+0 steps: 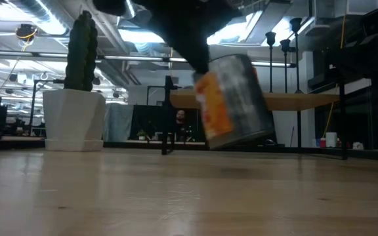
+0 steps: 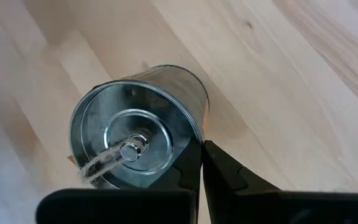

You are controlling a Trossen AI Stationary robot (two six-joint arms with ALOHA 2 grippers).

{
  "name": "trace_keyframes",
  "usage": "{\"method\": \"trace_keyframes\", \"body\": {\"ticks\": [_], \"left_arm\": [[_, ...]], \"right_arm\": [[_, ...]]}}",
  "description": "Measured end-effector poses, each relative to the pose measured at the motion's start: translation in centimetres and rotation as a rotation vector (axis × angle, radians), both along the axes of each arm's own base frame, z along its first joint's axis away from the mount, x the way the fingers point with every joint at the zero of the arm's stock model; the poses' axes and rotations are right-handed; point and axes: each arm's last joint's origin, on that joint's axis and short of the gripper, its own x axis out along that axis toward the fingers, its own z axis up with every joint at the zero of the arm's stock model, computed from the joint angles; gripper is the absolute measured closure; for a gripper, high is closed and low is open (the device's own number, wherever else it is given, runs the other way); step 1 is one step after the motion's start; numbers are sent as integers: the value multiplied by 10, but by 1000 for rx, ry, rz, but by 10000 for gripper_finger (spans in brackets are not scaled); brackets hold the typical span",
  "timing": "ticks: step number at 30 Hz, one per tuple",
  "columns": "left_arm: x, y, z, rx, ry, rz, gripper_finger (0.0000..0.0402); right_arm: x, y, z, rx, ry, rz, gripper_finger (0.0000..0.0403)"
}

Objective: Pick & Place candle stick holders
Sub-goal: Put the orange scented candle on the shelf

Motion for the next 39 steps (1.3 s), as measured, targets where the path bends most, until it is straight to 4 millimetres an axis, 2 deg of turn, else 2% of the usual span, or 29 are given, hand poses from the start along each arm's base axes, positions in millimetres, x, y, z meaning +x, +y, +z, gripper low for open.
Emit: {"method": "trace_keyframes", "body": {"ticks": [7, 16, 20, 25, 34, 39], "left_arm": [[11, 5, 6, -21, -106, 3, 400], [22, 22, 13, -34, -193, 44, 400], [26, 26, 26, -55, -218, 47, 400], [31, 35, 53, -108, -281, 45, 400], [36, 72, 96, -68, -374, 89, 400], [38, 106, 108, -22, -411, 135, 400]], "right_arm": [[0, 0, 0, 0, 0, 0, 392], [0, 0, 0, 0, 0, 0, 392], [0, 0, 0, 0, 0, 1, 392], [0, 0, 0, 0, 0, 0, 392], [0, 0, 0, 0, 0, 0, 392], [0, 0, 0, 0, 0, 0, 392]]}}
